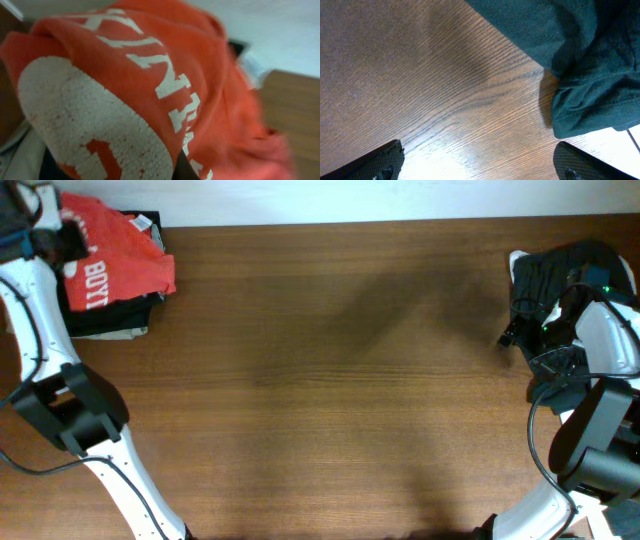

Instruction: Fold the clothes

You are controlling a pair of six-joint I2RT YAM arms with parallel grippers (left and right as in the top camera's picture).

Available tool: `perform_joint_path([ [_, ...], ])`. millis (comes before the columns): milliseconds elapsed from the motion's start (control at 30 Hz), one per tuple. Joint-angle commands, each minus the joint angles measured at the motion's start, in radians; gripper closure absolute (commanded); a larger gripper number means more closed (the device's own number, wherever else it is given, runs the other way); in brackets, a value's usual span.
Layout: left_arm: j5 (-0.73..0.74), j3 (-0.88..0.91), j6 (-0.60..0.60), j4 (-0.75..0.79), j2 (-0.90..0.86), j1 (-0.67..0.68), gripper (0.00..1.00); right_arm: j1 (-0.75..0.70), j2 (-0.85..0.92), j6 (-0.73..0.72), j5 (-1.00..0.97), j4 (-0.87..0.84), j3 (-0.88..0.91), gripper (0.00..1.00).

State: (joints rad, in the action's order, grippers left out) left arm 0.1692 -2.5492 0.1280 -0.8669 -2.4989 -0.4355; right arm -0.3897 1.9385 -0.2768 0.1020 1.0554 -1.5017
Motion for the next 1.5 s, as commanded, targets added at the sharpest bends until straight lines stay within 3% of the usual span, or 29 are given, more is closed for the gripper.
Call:
perform_joint_path([
  [0, -0.010, -0.021, -0.011, 0.075, -0.095, -0.075, 0.60, -0.003, -0.018, -0.001, -0.002, 0.002, -0.014, 0.01],
  [33, -0.010, -0.021, -0.015, 0.083, -0.105, -0.098, 0.58, -0.003, -0.018, -0.001, -0.002, 0.002, -0.014, 0.01],
  [67, -0.009, -0.021, -0.046, 0.089, -0.106, -0.120, 0.34, -0.003, -0.018, -0.001, -0.002, 0.002, -0.014, 0.01],
  [100, -0.008, -0.023, -0.093, 0.089, -0.094, -0.137, 0.28, -0.003, -0.018, -0.001, -0.002, 0.002, -0.014, 0.01],
  [167, 0.037, -0.023, -0.117, 0.072, -0.057, -0.154, 0.07, -0.003, -0.018, -0.001, -0.002, 0.002, -0.014, 0.01],
  [233, 0.119, -0.023, -0.117, 0.038, 0.004, -0.154, 0.01, -0.003, -0.018, -0.001, -0.002, 0.002, -0.014, 0.01],
  [500, 0.540, -0.023, -0.245, -0.247, 0.395, -0.088, 0.01, -0.003, -0.018, -0.001, -0.002, 0.002, -0.014, 0.01],
  [633, 0.549, -0.023, -0.237, -0.377, 0.627, -0.023, 0.01, -0.003, -0.018, -0.039, 0.028, -0.006, -0.014, 0.01],
  [733, 0.549, -0.023, -0.237, -0.417, 0.752, 0.029, 0.01, -0.011, -0.019, -0.045, 0.283, 0.149, -0.016, 0.01],
  [833, 0.549, -0.023, -0.237, -0.477, 0.803, 0.058, 0.01, -0.008, -0.062, 0.055, 0.413, 0.170, -0.017, 0.01],
  [967, 0.549, -0.023, -0.237, -0.571, 0.815, 0.061, 0.01, 0.041, -0.328, 0.195, 0.418, 0.216, -0.017, 0.01],
  [1200, 0.549, -0.023, -0.237, -0.597, 0.815, 0.061, 0.01, 0.149, -0.791, 0.191, 0.421, 0.319, -0.017, 0.02],
  [1467, 0.549, -0.023, -0.237, -0.597, 0.815, 0.061, 0.01, 0.147, -0.918, 0.191, 0.378, 0.347, -0.017, 0.01],
])
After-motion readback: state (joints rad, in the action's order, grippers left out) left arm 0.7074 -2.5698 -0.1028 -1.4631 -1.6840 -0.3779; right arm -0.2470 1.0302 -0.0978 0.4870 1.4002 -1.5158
